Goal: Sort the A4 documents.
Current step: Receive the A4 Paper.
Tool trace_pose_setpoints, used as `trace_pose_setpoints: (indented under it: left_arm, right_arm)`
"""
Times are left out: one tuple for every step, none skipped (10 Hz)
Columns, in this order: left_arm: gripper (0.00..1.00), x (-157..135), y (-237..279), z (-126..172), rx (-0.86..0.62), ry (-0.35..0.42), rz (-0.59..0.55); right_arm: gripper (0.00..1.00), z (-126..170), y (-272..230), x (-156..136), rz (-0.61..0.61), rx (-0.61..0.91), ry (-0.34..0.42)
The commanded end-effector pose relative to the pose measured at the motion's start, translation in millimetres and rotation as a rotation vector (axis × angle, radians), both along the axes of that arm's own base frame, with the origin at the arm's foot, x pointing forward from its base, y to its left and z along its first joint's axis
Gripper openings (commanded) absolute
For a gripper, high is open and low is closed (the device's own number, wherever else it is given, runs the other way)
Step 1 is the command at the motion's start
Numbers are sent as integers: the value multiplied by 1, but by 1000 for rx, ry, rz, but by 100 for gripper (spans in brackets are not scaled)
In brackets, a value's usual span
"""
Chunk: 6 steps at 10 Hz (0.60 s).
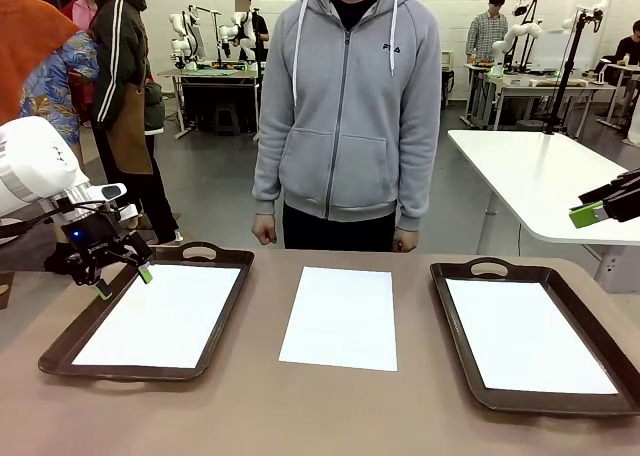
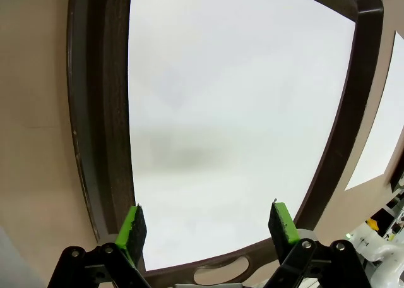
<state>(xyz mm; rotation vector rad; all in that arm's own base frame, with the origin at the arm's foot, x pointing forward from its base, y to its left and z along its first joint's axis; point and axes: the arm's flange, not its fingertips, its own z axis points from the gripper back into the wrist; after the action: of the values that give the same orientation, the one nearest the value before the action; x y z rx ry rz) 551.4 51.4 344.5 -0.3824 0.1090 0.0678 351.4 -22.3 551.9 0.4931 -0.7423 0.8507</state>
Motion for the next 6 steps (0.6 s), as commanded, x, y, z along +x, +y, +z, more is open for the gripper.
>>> trace_pose_setpoints:
  left_arm:
    - [100,-1,1,0,13,3,-9]
    - [100,-1,1,0,13,3,-9]
    - [100,0,0,0,0,0,0]
    - [100,7,-30,17,61,-59,-55]
    - [100,7,-54,39,85,-124,-89]
    - [100,-2,-76,68,120,-223,-171]
  right_arm:
    - [100,-1,1,0,5,5,-1]
    - [100,-1,1,0,5,5,-1]
    - [100,-1,1,0,5,5,-1]
    - [100,-1,1,0,5,5,-1]
    - [100,-1,1,0,5,5,-1]
    - [100,-1,1,0,5,5,-1]
